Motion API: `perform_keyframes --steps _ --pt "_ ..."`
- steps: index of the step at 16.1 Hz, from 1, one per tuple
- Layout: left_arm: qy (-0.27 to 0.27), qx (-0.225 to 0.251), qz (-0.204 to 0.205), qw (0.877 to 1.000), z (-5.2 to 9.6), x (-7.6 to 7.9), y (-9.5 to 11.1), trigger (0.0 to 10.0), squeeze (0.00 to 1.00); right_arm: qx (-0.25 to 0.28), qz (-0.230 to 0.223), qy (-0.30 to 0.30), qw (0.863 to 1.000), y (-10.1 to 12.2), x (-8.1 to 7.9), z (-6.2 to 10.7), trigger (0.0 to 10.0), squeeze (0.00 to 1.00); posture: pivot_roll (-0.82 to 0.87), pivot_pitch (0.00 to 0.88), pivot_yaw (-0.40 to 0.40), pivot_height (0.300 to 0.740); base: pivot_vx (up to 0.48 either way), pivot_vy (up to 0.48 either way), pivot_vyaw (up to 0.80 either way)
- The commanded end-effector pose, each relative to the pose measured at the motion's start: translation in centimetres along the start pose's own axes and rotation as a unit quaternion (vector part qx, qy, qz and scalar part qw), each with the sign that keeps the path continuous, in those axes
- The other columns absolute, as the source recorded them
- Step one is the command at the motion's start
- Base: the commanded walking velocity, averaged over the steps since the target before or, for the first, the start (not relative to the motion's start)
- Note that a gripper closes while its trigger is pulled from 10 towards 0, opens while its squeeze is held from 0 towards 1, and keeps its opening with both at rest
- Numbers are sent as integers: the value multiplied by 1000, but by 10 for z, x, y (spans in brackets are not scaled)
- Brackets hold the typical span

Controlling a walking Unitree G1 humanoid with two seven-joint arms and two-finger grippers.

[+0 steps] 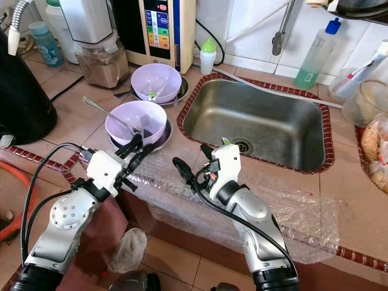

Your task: Kitchen organization

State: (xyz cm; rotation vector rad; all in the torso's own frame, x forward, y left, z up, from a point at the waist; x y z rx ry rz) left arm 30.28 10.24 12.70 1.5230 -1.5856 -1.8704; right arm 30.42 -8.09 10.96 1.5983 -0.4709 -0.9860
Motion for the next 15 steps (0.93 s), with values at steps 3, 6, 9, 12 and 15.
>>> perform_keyframes --steps 3,6,9,12,15 --pt "-1 -1 -11 1000 -1 0 -2 0 0 -3 12 -1 1000 3 -2 -3 10000 0 13 17 4 740 0 0 0" --pt "-1 -1 -11 1000 -1 -1 -2 0 0 -4 11 0 1000 3 -2 -3 10000 0 13 17 4 740 0 0 0" --pt "-1 -1 -11 1000 -1 -1 -2 0 0 -4 11 0 1000 3 -2 -3 10000 0 13 17 4 740 0 0 0" --pt "-1 -1 -11 1000 -1 -1 -2 0 0 -4 11 0 1000 3 -2 -3 10000 0 13 17 4 740 0 0 0" --pt "-1 -1 -11 1000 -1 -1 -2 0 0 -4 11 0 1000 3 -2 -3 10000 0 13 17 4 740 0 0 0"
Point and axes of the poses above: a point about 5 cm out from each wrist's last joint towards the gripper, its own z axis pointing back from the gripper into the wrist, its own y axis along the axis of the wrist's last joint, x = y × z, the point moved 5 cm from there along -z, pointing out of the wrist towards the gripper, and after that the axes turned 11 degrees about -z, right-handed, at the moved point
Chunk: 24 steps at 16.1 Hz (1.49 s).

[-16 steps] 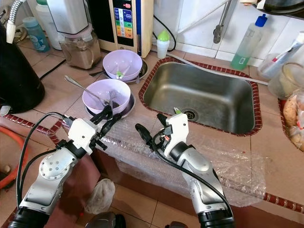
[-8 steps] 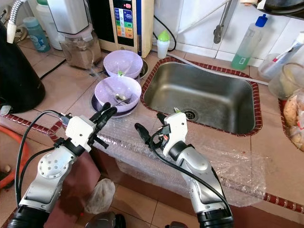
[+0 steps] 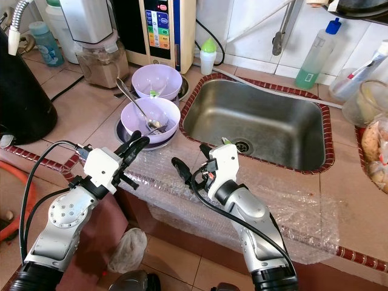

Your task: Kitchen organization

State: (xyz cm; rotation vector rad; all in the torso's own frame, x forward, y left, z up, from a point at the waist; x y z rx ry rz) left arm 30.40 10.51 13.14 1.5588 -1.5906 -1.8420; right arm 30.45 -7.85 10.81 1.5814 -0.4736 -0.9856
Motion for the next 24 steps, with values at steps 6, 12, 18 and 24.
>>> perform_keyframes --steps 6,12,18,24 --pt "-13 -10 -6 1000 -1 4 -4 0 0 3 7 3 1000 5 -1 -2 10000 0 13 17 4 740 0 0 0" --pt "-13 -10 -6 1000 -1 4 -4 0 0 3 7 3 1000 5 -1 -2 10000 0 13 17 4 740 0 0 0" --pt "-13 -10 -6 1000 -1 4 -4 0 0 3 7 3 1000 5 -1 -2 10000 0 13 17 4 740 0 0 0" --pt "116 -11 -16 993 18 -30 10 0 0 60 -31 -28 997 23 13 -8 10000 0 42 4 -4 740 0 0 0"
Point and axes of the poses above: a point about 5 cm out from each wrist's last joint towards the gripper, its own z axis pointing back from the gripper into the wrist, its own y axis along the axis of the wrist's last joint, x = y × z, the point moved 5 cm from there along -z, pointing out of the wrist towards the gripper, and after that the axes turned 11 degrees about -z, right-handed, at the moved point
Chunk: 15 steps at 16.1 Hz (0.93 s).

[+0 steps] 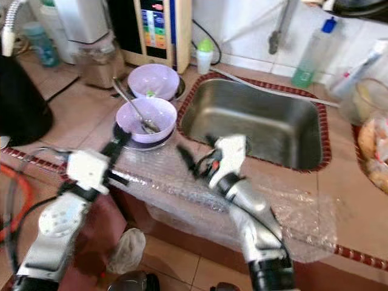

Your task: Kitchen organization

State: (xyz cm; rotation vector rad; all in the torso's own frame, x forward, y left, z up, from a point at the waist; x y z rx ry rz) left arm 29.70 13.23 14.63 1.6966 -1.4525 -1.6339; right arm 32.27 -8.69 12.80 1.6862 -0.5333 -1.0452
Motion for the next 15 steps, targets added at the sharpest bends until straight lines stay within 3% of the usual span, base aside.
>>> perform_keyframes --steps 1,5,10,11,14,15 --pt "9 4 -6 1000 -1 -4 5 0 0 1 -7 -8 1000 -2 3 1 10000 0 42 5 -4 740 0 0 0" --pt "15 6 -7 1000 0 -5 8 0 0 6 9 -27 1000 0 9 0 10000 0 40 5 -1 740 0 0 0" --pt "26 43 -8 999 -13 -13 32 0 0 19 60 -91 994 6 27 -3 10000 0 36 3 4 740 0 0 0" --pt "32 56 -6 998 -16 -17 40 0 0 22 40 -99 994 6 30 -4 10000 0 37 2 5 740 0 0 0" --pt "57 83 2 995 -22 -34 59 0 0 12 96 -104 990 7 32 -6 10000 0 36 2 8 740 0 0 0" --pt "4 79 41 996 -35 -27 65 0 0 -1 137 -72 988 9 28 -8 10000 0 36 1 7 740 0 0 0"
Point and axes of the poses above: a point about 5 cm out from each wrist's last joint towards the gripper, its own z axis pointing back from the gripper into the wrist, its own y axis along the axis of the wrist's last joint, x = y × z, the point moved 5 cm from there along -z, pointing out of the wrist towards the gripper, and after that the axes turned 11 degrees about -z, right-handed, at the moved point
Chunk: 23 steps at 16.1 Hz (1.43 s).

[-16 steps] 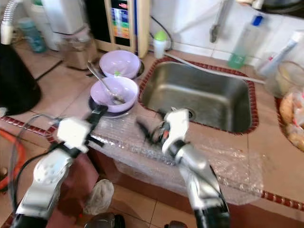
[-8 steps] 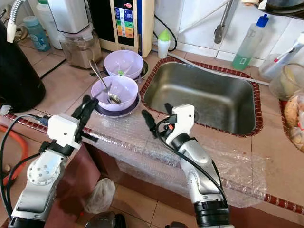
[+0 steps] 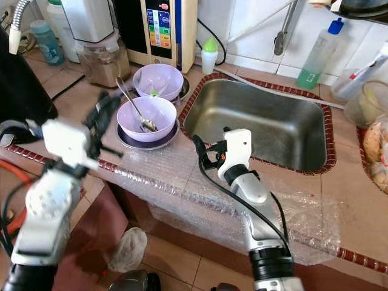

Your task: Kitchen organization

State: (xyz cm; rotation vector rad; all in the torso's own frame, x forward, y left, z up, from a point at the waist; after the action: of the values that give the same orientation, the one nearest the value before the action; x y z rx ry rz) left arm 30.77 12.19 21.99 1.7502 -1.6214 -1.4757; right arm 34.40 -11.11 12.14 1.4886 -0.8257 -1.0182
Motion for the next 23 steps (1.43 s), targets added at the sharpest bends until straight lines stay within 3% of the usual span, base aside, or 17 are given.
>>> perform_keyframes --steps 1,2,4,6,7,8,12,13,16,17,18,21,23 --pt "-65 -16 61 996 -9 15 2 0 0 14 52 42 998 10 -7 -2 10000 0 34 0 9 740 0 0 0" --pt "-70 -15 77 994 -19 12 5 0 0 27 127 60 990 18 -6 -2 10000 0 30 0 13 740 0 0 0" --pt "-69 -7 83 994 -26 8 10 0 0 42 158 47 985 28 2 -3 10000 0 22 1 13 740 0 0 0" --pt "-103 2 76 992 -32 12 16 0 0 53 194 47 978 36 7 -3 10000 0 20 1 12 740 0 0 0" --pt "-172 -3 74 982 -35 28 18 0 0 61 225 55 971 41 7 -4 10000 0 18 1 15 740 0 0 0" --pt "-198 -8 76 977 -35 34 18 0 0 63 234 62 968 42 5 -5 10000 0 18 1 17 740 0 0 0" --pt "-280 -10 76 957 -44 59 23 0 0 81 274 80 955 47 0 -10 10000 0 14 4 32 740 0 0 0" --pt "-306 -17 83 948 -42 71 21 392 0 84 282 90 951 48 -3 -11 10000 0 10 6 40 740 0 0 0" --pt "-345 -28 86 934 -38 90 14 275 0 86 305 104 943 46 -9 -16 10000 0 -1 11 54 740 0 0 0" --pt "-353 -30 83 931 -37 94 13 392 0 85 309 110 941 45 -10 -18 4314 0 -3 11 55 740 0 0 0" --pt "-355 -29 83 931 -38 96 13 392 0 78 309 115 941 43 -11 -20 0 0 -3 11 55 740 0 0 0" --pt "-350 -28 83 933 -40 95 11 314 0 54 286 129 948 36 -11 -23 0 0 -2 8 48 740 0 0 0" --pt "-345 -34 75 935 -39 94 6 745 0 45 290 146 945 35 -14 -25 0 0 2 9 43 740 0 0 0"
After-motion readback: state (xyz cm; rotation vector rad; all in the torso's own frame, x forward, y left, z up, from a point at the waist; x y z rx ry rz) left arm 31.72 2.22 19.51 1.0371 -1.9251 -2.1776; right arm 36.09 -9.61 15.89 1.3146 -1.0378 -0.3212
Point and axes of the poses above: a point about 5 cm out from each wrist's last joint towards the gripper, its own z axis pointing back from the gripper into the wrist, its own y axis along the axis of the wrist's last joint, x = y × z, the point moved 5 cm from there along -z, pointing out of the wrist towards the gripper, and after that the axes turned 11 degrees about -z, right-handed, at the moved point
